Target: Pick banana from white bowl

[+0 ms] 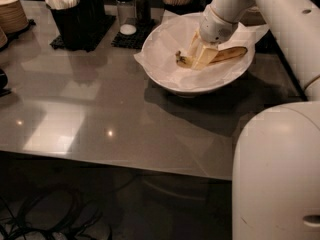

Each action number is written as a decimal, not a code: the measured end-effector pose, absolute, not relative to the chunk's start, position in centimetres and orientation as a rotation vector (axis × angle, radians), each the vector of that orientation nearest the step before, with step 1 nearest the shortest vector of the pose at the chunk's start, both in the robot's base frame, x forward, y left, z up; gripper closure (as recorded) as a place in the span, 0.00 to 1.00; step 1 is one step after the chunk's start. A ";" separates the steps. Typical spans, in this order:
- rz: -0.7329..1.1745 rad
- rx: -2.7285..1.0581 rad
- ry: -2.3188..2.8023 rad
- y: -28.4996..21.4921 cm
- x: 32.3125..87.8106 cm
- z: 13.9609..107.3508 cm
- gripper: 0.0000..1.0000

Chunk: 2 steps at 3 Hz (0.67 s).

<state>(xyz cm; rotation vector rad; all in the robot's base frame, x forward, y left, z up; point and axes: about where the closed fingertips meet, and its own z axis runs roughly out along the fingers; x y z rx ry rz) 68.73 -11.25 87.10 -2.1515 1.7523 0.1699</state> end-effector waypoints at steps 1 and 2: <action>0.008 -2.223 1.726 -10.7 68.1 92.5 1.00; -0.069 -2.217 1.660 -10.4 66.6 97.8 1.00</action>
Offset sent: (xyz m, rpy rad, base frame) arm -0.0839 -0.0082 0.1780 -0.1566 -0.0738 0.1167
